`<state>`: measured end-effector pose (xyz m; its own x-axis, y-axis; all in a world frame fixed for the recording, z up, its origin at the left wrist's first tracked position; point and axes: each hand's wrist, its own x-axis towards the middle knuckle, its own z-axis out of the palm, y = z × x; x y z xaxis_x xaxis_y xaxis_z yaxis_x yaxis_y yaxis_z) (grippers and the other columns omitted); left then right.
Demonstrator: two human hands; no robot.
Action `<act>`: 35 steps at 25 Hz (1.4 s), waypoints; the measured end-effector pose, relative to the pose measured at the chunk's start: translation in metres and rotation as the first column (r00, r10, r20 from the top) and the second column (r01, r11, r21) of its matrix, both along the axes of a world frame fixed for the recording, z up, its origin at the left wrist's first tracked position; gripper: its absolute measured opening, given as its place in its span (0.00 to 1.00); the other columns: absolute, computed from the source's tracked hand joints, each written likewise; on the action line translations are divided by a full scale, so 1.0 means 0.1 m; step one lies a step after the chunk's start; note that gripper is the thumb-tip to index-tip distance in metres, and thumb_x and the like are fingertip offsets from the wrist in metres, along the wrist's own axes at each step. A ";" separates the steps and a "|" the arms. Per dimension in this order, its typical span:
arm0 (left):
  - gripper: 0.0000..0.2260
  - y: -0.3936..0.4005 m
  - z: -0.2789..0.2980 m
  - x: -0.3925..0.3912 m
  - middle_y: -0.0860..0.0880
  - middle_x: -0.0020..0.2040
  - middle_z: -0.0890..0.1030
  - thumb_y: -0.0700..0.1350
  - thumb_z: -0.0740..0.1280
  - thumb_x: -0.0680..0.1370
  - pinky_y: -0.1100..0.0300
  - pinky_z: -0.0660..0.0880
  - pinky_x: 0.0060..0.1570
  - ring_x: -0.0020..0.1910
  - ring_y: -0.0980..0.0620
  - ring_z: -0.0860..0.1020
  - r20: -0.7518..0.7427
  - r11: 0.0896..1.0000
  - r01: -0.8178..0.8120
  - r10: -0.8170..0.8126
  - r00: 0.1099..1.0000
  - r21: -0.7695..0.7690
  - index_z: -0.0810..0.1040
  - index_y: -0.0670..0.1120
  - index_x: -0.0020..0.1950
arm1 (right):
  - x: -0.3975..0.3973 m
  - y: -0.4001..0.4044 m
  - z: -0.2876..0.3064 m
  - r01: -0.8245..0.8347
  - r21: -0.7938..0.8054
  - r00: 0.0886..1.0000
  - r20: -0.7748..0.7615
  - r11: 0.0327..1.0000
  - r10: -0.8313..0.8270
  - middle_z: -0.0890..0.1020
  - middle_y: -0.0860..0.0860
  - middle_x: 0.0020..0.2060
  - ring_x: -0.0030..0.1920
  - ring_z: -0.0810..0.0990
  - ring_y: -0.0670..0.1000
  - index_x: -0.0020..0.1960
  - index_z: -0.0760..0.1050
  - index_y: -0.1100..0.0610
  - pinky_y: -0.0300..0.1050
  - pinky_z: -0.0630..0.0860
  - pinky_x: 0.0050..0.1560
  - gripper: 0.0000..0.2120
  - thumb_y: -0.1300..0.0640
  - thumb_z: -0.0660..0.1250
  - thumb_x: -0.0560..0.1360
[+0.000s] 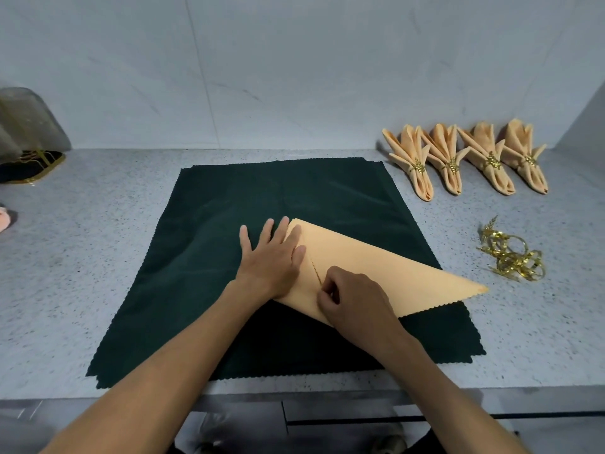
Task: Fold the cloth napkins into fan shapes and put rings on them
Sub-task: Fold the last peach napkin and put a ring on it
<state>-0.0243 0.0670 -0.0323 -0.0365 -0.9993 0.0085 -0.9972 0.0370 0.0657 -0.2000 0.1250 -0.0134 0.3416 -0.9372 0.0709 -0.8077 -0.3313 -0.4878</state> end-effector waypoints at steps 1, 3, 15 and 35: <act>0.21 0.09 0.06 -0.04 0.47 0.78 0.61 0.52 0.47 0.83 0.33 0.52 0.71 0.76 0.44 0.59 0.044 0.988 0.005 0.002 0.999 -0.155 0.67 0.50 0.73 | -0.01 0.00 0.01 0.000 0.023 1.000 0.010 1.000 0.000 0.77 0.44 0.37 0.38 0.75 0.45 0.45 0.71 0.50 0.38 0.67 0.36 0.06 0.51 0.61 0.79; 0.16 0.39 0.15 -0.15 0.45 0.62 0.77 0.49 0.54 0.78 0.44 0.71 0.54 0.57 0.43 0.74 0.021 0.870 0.125 -0.130 0.991 -0.477 0.79 0.46 0.54 | -0.04 -0.01 0.04 0.023 0.097 0.995 0.096 0.995 -0.032 0.79 0.45 0.38 0.39 0.75 0.43 0.46 0.72 0.49 0.40 0.68 0.37 0.04 0.52 0.61 0.80; 0.04 1.05 0.08 -0.60 0.52 0.36 0.79 0.44 0.73 0.72 0.58 0.72 0.31 0.35 0.51 0.75 0.174 0.765 0.583 -0.557 0.812 -0.272 0.79 0.49 0.38 | -1.00 -0.42 0.28 0.147 0.102 0.970 0.181 0.984 -0.164 0.80 0.44 0.42 0.43 0.77 0.47 0.47 0.77 0.50 0.44 0.74 0.44 0.01 0.55 0.68 0.75; 0.14 1.19 0.03 0.27 0.59 0.51 0.82 0.51 0.61 0.78 0.60 0.79 0.40 0.48 0.58 0.78 -0.150 0.857 0.372 -0.445 0.883 -0.356 0.85 0.49 0.48 | -1.36 -0.31 0.39 -0.423 0.501 0.878 0.020 0.755 0.478 0.72 0.39 0.50 0.44 0.73 0.48 0.55 0.81 0.37 0.41 0.73 0.44 0.23 0.65 0.69 0.75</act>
<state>0.0029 0.1857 -0.0295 -0.4015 -0.8383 0.3689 -0.8478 0.4925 0.1966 -0.3359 0.0944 0.0258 0.7119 -0.5763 -0.4013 -0.6786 -0.4176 -0.6042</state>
